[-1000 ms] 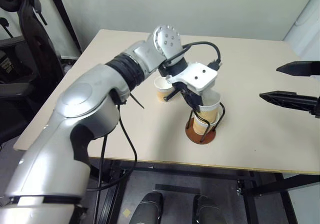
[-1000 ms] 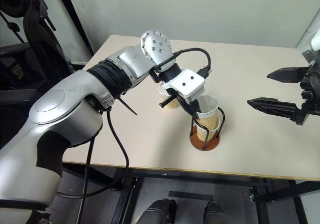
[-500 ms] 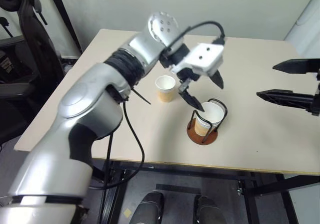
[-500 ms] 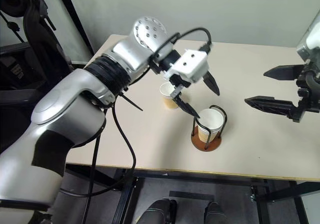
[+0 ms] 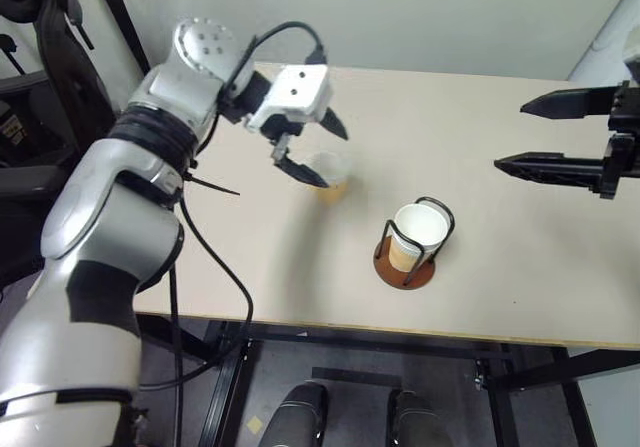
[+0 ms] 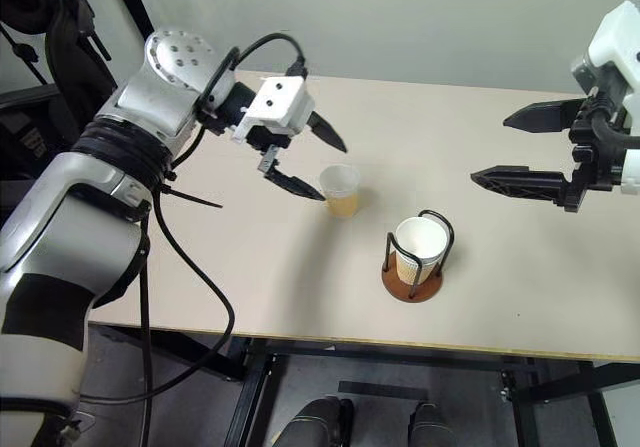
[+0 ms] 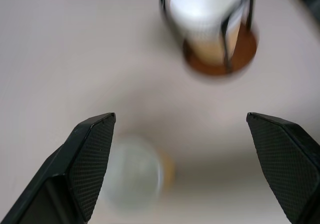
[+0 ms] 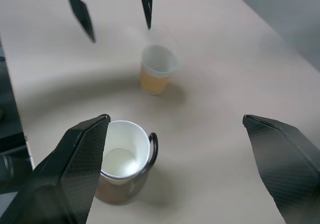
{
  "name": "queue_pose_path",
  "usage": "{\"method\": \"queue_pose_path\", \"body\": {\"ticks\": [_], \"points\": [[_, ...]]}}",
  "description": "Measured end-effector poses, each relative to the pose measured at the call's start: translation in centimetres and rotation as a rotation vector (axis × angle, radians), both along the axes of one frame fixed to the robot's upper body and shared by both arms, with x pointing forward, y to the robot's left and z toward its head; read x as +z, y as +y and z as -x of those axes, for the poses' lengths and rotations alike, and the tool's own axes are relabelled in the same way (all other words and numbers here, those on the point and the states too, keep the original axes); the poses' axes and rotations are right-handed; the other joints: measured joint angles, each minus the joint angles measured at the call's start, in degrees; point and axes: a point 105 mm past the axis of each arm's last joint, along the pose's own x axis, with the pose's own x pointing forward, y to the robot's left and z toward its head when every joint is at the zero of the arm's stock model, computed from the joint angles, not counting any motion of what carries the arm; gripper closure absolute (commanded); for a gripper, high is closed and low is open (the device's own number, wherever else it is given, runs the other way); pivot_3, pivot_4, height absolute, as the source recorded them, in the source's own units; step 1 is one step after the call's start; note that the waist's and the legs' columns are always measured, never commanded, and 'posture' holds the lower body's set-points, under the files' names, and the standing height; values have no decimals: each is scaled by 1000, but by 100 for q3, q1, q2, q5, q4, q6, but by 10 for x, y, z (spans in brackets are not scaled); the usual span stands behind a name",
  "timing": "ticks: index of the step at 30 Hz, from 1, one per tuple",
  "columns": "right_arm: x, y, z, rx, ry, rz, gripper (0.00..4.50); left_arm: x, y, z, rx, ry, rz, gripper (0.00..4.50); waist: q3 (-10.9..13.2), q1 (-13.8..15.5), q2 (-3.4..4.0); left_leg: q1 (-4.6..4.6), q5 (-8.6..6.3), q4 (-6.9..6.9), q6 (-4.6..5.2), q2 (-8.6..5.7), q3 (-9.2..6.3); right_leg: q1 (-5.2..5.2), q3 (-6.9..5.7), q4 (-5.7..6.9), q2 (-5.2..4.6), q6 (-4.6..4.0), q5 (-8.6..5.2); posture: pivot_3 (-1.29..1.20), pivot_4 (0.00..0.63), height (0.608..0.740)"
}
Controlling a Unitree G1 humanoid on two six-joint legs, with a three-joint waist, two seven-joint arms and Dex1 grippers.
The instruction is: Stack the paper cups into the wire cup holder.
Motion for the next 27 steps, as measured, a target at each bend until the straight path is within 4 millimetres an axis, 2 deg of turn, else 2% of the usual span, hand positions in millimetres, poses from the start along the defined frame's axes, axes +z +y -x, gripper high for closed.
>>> {"method": "queue_pose_path", "body": {"ticks": [1,2,3,5,7,8,16,27], "points": [[-1,1,-1,4,5,2,0,-2,3,-3,12,-21,-20,16,0,3,0,2,16,-4,-25,-9,5,0,-7,0,1,-2,-2,0,150,740],[-1,1,-1,11,10,4,0,-4,3,-5,16,-38,-38,16,0,6,0,-2,16,-2,-25,-14,-10,1,16,1,-30,0,-6,0,150,740],[-1,3,-2,20,13,7,0,-7,4,-7,19,-59,-63,16,0,10,1,-2,21,-9,-22,-25,-9,0,-1,1,-12,-1,-10,0,150,740],[0,4,-2,32,16,12,0,-15,4,-11,25,-89,-115,16,0,9,1,-4,18,-11,-15,-42,-20,0,16,5,-57,5,-15,0,150,740],[2,5,-3,44,15,16,0,-26,4,-16,36,-110,-170,16,0,-12,1,-4,19,-19,-8,-60,5,-7,-17,5,-48,4,-17,0,150,740],[3,6,-3,48,16,18,0,-28,3,-17,36,-120,-189,16,0,-11,1,-14,17,-11,-7,-58,-5,-10,3,3,-75,9,-19,0,150,740],[5,11,-4,87,40,38,0,-49,3,-32,70,-210,-324,16,-1,-29,0,-41,13,-10,-4,-68,1,-35,-14,4,-68,14,-24,0,150,740],[8,9,-5,85,55,64,0,-67,-6,-41,112,-229,-312,16,-1,-28,0,-50,14,-3,-9,-63,3,-51,-18,15,-63,9,-19,0,150,740]]}}
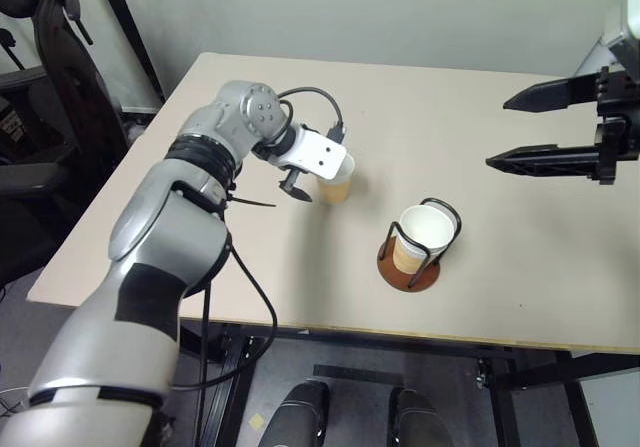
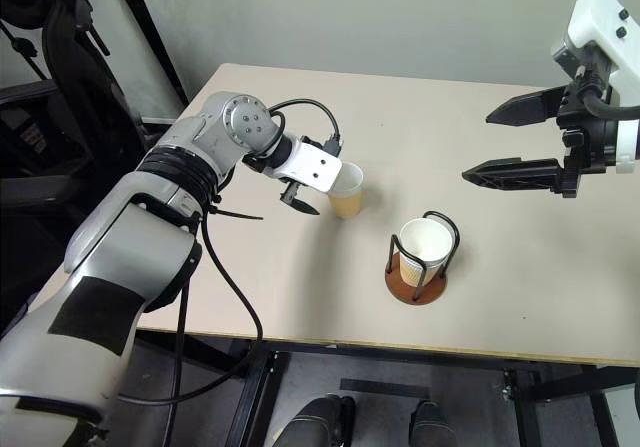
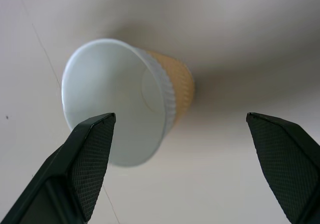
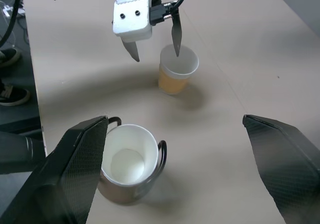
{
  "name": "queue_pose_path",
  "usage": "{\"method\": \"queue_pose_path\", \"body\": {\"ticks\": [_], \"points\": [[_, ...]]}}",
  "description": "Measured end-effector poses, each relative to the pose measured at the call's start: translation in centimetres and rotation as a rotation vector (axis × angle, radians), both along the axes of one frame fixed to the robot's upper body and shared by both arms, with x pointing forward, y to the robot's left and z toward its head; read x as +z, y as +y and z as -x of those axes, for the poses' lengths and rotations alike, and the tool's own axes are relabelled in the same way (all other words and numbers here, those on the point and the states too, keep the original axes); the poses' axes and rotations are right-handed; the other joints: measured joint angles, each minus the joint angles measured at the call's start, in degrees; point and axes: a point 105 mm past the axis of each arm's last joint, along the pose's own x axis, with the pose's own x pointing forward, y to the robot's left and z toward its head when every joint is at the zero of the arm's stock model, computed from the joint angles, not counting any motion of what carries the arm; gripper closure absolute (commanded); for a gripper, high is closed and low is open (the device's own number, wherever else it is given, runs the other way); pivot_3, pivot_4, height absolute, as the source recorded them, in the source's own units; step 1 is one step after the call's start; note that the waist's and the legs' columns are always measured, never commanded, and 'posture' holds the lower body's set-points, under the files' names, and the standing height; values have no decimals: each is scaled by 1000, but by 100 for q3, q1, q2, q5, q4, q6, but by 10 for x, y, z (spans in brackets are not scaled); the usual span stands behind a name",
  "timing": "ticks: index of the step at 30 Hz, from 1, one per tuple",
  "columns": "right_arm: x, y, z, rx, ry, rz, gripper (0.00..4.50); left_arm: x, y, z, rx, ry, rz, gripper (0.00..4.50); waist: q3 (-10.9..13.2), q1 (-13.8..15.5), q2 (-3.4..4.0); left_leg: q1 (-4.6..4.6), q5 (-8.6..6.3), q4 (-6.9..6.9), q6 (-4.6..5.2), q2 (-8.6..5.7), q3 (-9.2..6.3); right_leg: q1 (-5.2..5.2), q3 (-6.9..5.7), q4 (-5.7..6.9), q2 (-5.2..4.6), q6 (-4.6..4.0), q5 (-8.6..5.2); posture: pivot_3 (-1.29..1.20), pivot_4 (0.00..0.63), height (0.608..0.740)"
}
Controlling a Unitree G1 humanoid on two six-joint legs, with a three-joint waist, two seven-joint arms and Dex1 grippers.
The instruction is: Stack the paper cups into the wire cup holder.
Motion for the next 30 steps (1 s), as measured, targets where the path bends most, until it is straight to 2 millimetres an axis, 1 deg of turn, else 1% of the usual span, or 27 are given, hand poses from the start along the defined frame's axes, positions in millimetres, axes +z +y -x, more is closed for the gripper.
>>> {"method": "queue_pose_path", "body": {"ticks": [1,3,4,5,6,7,9,10,12,13,17,19,20,22,23,24,26,30], "points": [[0,0,0,-3,4,1,0,-2,0,0,3,4,-1,16,0,2,0,0,0,4,0,2,-6,1,13,2,-19,3,1,0,150,740],[-1,-1,0,-3,10,2,0,-8,0,0,5,12,-6,16,0,0,0,-1,2,5,0,-1,1,-2,0,5,-2,2,2,0,150,740],[-1,0,1,-3,13,4,0,-10,0,0,6,13,-6,16,0,2,0,-2,4,8,1,1,-3,-1,15,6,-23,4,3,0,150,740],[-2,0,1,-2,14,6,0,-10,-1,-1,8,11,-5,16,0,4,0,-2,6,8,2,-1,0,-3,7,9,-4,5,4,0,150,740],[-2,0,1,-3,19,7,0,-11,-1,-1,10,8,-10,16,0,0,0,0,7,8,3,-3,5,-3,3,9,-4,6,5,0,150,740],[-3,0,2,-3,21,10,0,-12,-1,-2,12,4,-11,16,0,1,0,0,7,13,3,-3,6,-2,13,10,-25,7,6,0,150,740],[-4,1,2,-3,24,12,0,-12,-2,-3,13,-10,-11,16,0,1,-1,1,10,14,7,-5,7,-3,8,15,-6,7,7,0,150,740],[-4,1,2,-5,27,12,0,-13,-3,-4,15,-19,-12,16,0,4,-1,1,11,18,7,-4,2,-1,19,16,-30,8,8,0,150,740],[-5,-1,3,-14,35,12,0,-14,-7,-6,13,-39,-12,16,0,8,0,0,14,22,7,-7,4,-1,9,21,-10,7,9,0,150,740],[-5,-1,3,-17,36,13,0,-15,-9,-6,9,-45,-10,16,0,9,-1,0,14,27,7,-6,0,0,21,24,-31,7,10,0,150,740],[-6,-2,4,-22,38,16,0,-18,-14,-8,5,-57,-16,16,0,3,0,1,14,37,7,-6,8,-5,15,42,-11,5,11,0,150,740],[-6,-2,4,-23,39,18,0,-19,-15,-9,11,-69,-16,16,0,-1,0,3,14,43,7,-6,4,-6,22,50,-27,5,11,0,150,740],[-7,-2,4,-24,40,18,0,-19,-15,-10,14,-72,-14,16,0,-4,0,4,15,45,6,-8,8,-7,16,57,-10,5,11,0,150,740],[-7,-2,4,-24,41,18,0,-20,-15,-11,21,-80,-18,388,0,-2,0,4,15,59,6,-8,2,-10,23,74,-26,4,8,0,150,740],[-7,-2,4,-25,41,18,0,-21,-14,-11,24,-80,-22,635,0,-4,0,4,15,62,6,-9,5,-11,16,79,-8,5,8,0,150,740],[-7,-2,4,-25,42,18,0,-22,-14,-11,27,-78,-23,975,0,-3,0,4,15,67,6,-7,1,-10,21,81,-23,4,8,0,150,740],[-7,-2,4,-26,43,18,0,-24,-13,-11,32,-76,-29,1750,0,-3,0,3,16,71,8,-8,0,-10,16,85,-3,2,11,0,150,740],[-9,-3,4,-28,49,18,0,-23,-12,-14,50,-91,-23,3225,0,-3,-1,4,15,77,20,-9,3,-9,15,89,-8,-2,17,0,150,740]]}}
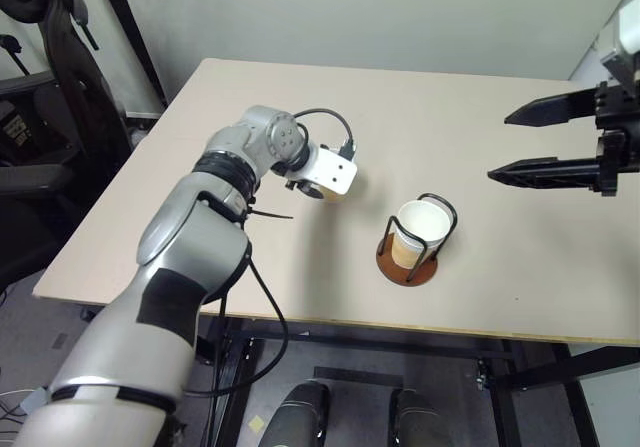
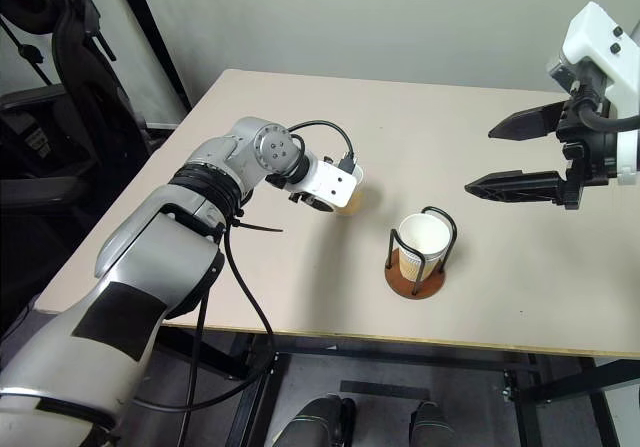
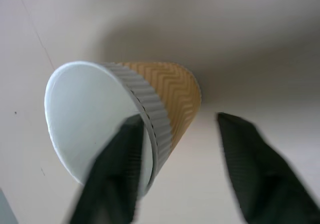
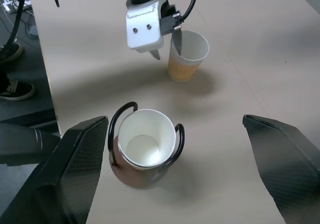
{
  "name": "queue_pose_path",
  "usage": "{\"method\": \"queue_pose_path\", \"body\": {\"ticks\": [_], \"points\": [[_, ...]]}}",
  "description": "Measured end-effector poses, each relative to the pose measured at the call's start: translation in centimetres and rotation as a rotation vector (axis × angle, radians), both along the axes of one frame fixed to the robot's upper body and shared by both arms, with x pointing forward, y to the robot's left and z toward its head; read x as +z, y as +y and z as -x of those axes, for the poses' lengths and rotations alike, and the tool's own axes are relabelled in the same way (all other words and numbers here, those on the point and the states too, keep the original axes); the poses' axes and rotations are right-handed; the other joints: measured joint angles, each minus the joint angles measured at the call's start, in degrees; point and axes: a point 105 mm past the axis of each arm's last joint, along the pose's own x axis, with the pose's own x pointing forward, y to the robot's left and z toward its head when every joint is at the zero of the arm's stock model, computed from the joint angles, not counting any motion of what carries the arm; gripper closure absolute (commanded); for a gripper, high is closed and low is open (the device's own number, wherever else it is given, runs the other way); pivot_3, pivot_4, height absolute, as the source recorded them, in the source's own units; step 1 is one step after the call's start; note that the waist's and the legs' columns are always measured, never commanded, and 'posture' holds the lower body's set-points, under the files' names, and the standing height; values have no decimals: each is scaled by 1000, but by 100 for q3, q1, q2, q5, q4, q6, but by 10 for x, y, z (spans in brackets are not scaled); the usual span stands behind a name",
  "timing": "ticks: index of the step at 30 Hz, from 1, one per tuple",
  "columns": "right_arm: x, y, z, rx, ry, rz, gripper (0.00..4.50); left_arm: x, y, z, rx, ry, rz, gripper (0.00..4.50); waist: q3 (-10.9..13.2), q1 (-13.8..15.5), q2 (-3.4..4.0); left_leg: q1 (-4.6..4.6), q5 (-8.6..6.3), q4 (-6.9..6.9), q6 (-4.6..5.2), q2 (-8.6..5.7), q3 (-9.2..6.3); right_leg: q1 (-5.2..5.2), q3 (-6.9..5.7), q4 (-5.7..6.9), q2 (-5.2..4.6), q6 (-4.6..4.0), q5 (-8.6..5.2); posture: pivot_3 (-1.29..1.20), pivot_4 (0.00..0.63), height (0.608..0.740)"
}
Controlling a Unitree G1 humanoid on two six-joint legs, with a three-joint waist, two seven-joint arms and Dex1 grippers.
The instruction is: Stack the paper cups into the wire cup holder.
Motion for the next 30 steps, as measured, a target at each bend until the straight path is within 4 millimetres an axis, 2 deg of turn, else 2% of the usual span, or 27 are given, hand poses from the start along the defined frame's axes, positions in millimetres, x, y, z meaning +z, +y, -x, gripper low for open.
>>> {"method": "queue_pose_path", "body": {"ticks": [3,9,14,16,19,21,24,26,27,28,30], "points": [[0,0,0,-1,-1,-2,0,0,1,-1,12,-7,11,4362,0,0,0,0,2,2,2,-1,-2,0,0,1,2,0,4,0,150,740],[2,-2,1,-3,-13,-9,0,0,1,0,11,9,21,4435,0,1,0,-1,2,3,0,-1,-2,-1,1,0,1,0,5,0,150,740],[0,-2,1,-5,-7,-8,0,4,4,11,-3,126,47,4435,0,-1,0,-3,3,1,-2,0,2,-6,0,0,16,1,4,0,150,740],[1,-4,1,-13,-5,-1,0,19,4,18,-25,193,90,4435,0,5,-1,-21,3,2,-3,1,-7,-22,4,0,11,2,3,0,150,740],[0,-6,3,-12,-1,7,0,54,3,30,-79,240,150,4435,0,6,1,-28,0,-1,0,-4,-3,-28,3,-6,16,5,0,0,150,740],[-2,-7,3,-12,11,10,0,83,-3,40,-130,261,212,4435,-2,5,-4,-32,-9,-3,8,-3,-11,-27,5,-10,3,5,-7,0,150,740],[-7,-8,2,-11,32,7,0,112,-12,47,-177,233,296,4435,-2,0,-1,-29,-35,-1,41,-2,-5,-25,8,-9,-10,7,-16,0,150,740],[-10,-8,2,-13,39,4,0,122,-18,51,-195,238,339,4435,-1,-17,0,-28,-37,-3,37,-1,14,-29,-6,-4,11,9,-17,0,150,740],[-11,-9,2,-14,40,3,0,127,-21,53,-207,245,359,4435,-1,-15,0,-32,-34,4,29,5,-1,-28,12,-7,-13,13,-19,0,150,740],[-13,-9,1,-14,44,0,0,131,-24,56,-221,250,376,4435,-1,-20,1,-32,-30,5,19,5,10,-30,3,-7,13,12,-17,0,150,740],[-17,-8,2,-10,53,-4,0,141,-32,66,-258,275,402,4435,0,-25,0,-35,-25,8,4,12,2,-29,13,-8,-15,16,-19,0,150,740]]}}
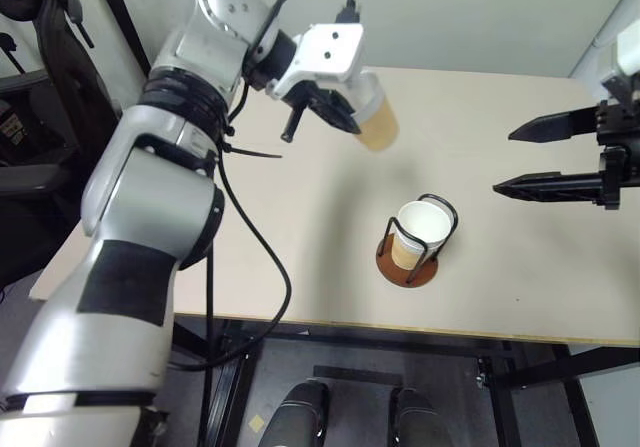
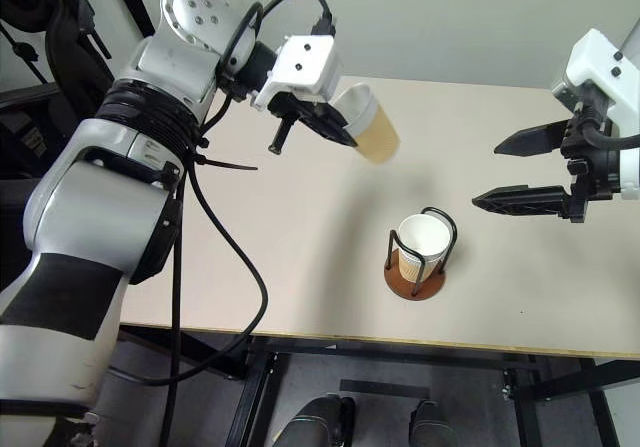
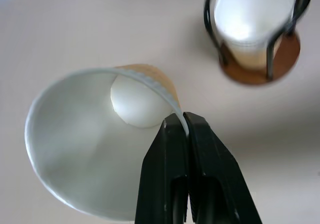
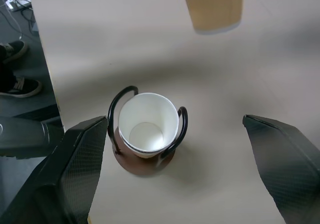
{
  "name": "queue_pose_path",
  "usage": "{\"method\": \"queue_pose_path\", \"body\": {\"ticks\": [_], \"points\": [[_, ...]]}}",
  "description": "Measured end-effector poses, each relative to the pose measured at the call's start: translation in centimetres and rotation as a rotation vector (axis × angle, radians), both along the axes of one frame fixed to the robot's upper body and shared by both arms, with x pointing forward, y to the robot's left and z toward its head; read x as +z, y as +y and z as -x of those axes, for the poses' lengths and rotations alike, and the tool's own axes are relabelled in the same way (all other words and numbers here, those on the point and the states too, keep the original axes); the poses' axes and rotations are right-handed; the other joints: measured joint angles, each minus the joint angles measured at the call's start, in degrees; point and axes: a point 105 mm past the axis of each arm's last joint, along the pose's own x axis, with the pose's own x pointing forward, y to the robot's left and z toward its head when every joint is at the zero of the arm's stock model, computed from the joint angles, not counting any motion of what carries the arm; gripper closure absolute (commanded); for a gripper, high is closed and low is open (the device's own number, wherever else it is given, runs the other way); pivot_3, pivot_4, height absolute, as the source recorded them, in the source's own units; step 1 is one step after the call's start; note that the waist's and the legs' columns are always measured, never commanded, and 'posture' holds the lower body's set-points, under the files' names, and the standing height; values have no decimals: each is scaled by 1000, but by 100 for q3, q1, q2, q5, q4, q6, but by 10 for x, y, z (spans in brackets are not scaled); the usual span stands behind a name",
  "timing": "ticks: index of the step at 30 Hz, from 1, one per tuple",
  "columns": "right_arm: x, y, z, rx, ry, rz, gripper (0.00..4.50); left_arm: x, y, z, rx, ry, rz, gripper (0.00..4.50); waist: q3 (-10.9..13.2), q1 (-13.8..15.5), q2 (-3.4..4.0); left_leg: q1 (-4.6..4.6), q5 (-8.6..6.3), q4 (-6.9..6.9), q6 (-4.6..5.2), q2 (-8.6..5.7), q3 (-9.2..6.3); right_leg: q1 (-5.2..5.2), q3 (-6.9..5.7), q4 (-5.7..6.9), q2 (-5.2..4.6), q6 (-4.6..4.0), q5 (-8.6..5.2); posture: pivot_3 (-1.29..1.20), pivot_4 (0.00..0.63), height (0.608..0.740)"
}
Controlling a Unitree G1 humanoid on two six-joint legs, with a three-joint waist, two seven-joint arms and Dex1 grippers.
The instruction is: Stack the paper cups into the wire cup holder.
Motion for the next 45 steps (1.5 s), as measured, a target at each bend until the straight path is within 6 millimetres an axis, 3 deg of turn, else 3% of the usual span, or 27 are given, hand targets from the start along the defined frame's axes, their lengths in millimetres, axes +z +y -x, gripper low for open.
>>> {"method": "queue_pose_path", "body": {"ticks": [6,17,28,36,45], "points": [[-17,0,3,-5,34,14,0,18,-26,36,-156,80,26,4435,1,36,6,1,-7,12,-7,-2,-8,21,9,-9,-13,12,-1,0,150,740],[1,-20,17,-107,-51,82,0,-12,-44,59,-308,139,-141,4435,4,51,15,12,-16,17,22,-9,-27,54,5,-15,-17,14,6,0,150,740],[10,-28,35,-177,-71,92,0,-38,-55,54,-390,46,-293,4435,5,47,16,14,-18,14,30,-13,-24,59,-4,-14,-12,57,-12,0,150,740],[10,-29,41,-214,-82,85,0,-44,-58,42,-380,-25,-343,4435,5,54,15,12,-20,14,34,-15,-22,58,-7,-13,-9,77,-23,0,150,740],[6,-27,42,-224,-82,76,0,-47,-64,43,-395,-30,-351,4435,5,72,15,10,-24,14,41,-18,-22,60,-8,-17,-9,78,-23,0,150,740]]}}
